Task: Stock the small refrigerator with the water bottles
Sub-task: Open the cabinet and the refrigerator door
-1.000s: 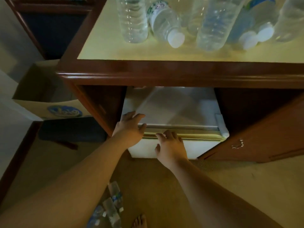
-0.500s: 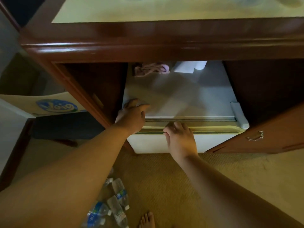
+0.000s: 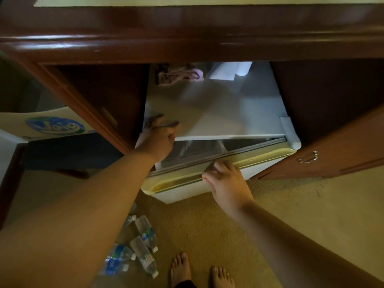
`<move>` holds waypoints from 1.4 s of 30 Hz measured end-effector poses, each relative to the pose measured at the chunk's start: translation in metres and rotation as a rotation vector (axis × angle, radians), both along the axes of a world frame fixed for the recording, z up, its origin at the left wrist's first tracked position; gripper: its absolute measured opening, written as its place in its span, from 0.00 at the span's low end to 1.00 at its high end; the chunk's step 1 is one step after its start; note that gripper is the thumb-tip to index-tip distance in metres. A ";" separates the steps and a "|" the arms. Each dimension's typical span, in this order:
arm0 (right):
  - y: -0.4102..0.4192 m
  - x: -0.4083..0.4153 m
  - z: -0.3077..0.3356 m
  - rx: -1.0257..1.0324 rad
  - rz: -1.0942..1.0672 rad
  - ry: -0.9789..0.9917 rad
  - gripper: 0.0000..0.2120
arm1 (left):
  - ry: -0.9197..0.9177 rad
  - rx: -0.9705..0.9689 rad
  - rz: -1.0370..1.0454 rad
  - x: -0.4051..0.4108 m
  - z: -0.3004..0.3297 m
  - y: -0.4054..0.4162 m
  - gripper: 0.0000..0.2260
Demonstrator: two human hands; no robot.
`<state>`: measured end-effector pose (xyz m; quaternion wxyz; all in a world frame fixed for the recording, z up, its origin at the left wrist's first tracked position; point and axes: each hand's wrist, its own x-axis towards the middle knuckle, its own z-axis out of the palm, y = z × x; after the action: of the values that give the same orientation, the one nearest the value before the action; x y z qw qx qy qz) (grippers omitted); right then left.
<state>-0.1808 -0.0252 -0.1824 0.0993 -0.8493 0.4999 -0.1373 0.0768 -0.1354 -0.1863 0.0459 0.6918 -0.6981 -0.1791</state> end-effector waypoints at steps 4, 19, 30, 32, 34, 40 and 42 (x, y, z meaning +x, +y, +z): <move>0.019 -0.020 0.000 0.076 0.040 -0.046 0.05 | 0.019 -0.016 0.041 -0.008 0.005 0.006 0.20; 0.032 -0.042 0.028 0.204 -0.669 -0.118 0.45 | -0.186 -0.008 0.009 -0.045 0.028 0.019 0.22; 0.052 -0.080 -0.009 0.331 -0.763 0.128 0.43 | -0.205 -0.082 -0.116 -0.067 -0.004 0.023 0.29; 0.057 -0.099 -0.008 0.312 -0.706 0.238 0.43 | -0.210 -0.109 -0.123 -0.066 -0.007 0.024 0.31; 0.060 -0.117 -0.007 0.335 -0.679 0.319 0.43 | -0.203 -0.128 -0.117 -0.068 -0.009 0.024 0.32; 0.056 -0.151 -0.002 0.426 -0.778 0.313 0.44 | -0.206 -0.134 -0.111 -0.068 -0.012 0.021 0.35; 0.050 -0.157 -0.002 0.430 -0.823 0.327 0.45 | -0.193 -0.128 -0.091 -0.070 -0.011 0.020 0.36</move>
<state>-0.3375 0.0245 -0.1840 0.1304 -0.5521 0.8200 0.0763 0.0070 -0.1151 -0.1974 0.0144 0.6690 -0.7399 -0.0689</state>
